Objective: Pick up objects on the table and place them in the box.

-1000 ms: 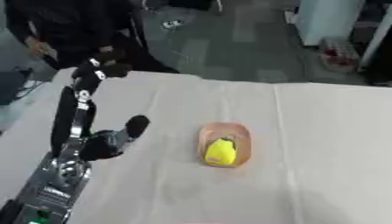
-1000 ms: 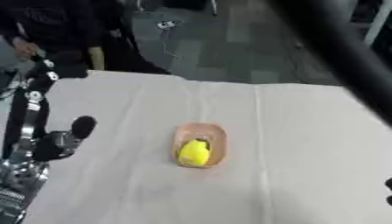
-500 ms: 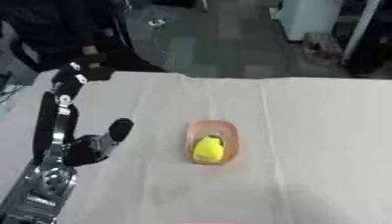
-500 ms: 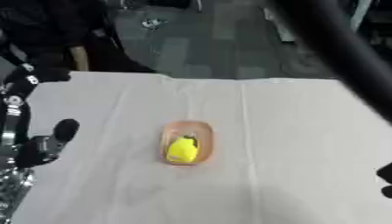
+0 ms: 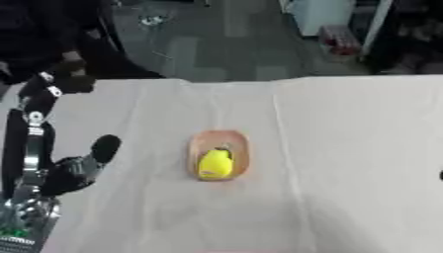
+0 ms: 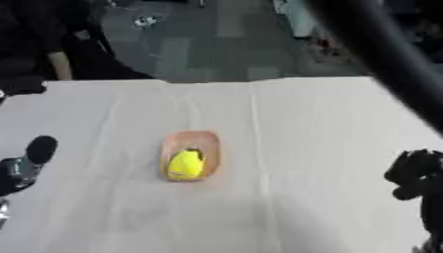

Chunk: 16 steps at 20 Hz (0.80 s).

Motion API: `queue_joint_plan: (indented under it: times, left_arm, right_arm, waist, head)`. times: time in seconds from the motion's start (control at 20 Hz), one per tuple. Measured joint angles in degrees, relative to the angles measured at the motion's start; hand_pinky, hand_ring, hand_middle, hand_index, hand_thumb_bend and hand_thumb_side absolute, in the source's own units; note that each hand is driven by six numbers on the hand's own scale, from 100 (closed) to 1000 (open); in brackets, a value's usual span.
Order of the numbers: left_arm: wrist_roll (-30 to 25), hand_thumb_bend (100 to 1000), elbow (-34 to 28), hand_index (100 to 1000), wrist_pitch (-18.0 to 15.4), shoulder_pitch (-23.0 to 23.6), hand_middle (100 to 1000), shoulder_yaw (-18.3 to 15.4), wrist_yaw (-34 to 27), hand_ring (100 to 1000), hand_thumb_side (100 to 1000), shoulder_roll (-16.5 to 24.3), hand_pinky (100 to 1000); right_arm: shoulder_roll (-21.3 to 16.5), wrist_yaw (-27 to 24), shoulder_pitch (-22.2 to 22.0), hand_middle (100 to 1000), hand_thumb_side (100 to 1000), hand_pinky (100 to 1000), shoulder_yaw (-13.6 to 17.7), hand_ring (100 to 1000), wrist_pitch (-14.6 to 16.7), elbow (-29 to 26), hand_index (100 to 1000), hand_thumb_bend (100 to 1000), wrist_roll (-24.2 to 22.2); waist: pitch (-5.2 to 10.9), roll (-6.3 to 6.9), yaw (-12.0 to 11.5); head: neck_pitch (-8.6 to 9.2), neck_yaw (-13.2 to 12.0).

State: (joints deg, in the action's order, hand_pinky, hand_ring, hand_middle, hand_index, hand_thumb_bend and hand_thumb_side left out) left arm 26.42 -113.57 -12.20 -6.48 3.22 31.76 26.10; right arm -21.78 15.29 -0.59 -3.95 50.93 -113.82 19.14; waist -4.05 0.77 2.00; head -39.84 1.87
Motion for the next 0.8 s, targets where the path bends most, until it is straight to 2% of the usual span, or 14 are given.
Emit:
queue_joint_plan:
  times: [0.1,0.15,0.35,0.6,0.65,0.7,0.75,0.8]
  left_arm:
    - [0.1,556,0.0,743,0.1,0.0,778,0.0,0.0,647,906,0.0,669]
    - [0.2,557,0.0,743,0.1,0.0,778,0.0,0.0,646,906,0.0,669]
    - [0.3,556,0.0,742,0.2,0.0,778,0.0,0.1,644,907,-0.3,669]
    - [0.3,557,0.0,741,0.3,0.0,778,0.0,0.4,643,906,-0.5,669]
    - [0.3,557,0.0,741,0.3,0.0,778,0.0,0.4,642,905,-0.5,669]
    - [0.4,557,0.0,741,0.3,0.0,778,0.0,0.5,642,905,-0.5,669]
    - [0.4,557,0.0,741,0.3,0.0,778,0.0,0.5,642,905,-0.5,669]
    - [0.4,559,0.0,741,0.3,0.0,778,0.0,0.5,642,905,-0.5,669]
  right_arm:
    - [0.0,-1.8,0.1,378,1000,238,-0.6,377,0.0,0.0,443,226,-0.1]
    - [0.0,-2.9,0.1,376,1000,229,-0.9,374,0.1,0.0,437,260,-0.1]
    - [0.0,-7.0,0.1,384,1000,221,-1.3,375,0.3,0.0,436,247,-1.3]
    - [0.0,-13.0,-0.1,382,1000,193,-1.6,366,-0.1,0.0,428,266,-3.3]
    - [0.0,-14.3,-0.2,381,1000,187,-1.7,364,-0.4,0.0,426,215,-3.7]
    - [0.0,-15.6,-0.2,381,1000,187,-1.7,364,-0.8,0.0,426,215,-4.2]
    - [0.0,-16.9,-0.2,378,1000,188,-1.7,362,-1.1,0.0,424,139,-4.7]
    - [0.0,-18.2,-0.2,381,1000,189,-1.7,364,-1.4,0.0,426,176,-5.1]
  waist:
    - [-0.11,0.11,0.0]
    - [-0.18,0.16,0.0]
    - [-0.40,0.22,0.0]
    - [-1.00,0.37,0.1]
    - [-1.03,0.37,0.2]
    - [-1.03,0.37,0.2]
    - [-1.06,0.37,0.2]
    - [-1.10,0.37,0.3]
  head:
    - [-1.13,1.5]
    - [-1.69,2.2]
    - [-3.59,3.5]
    - [-4.27,6.2]
    - [-4.28,6.8]
    - [-4.28,7.4]
    - [-4.28,7.9]
    - [-4.28,8.3]
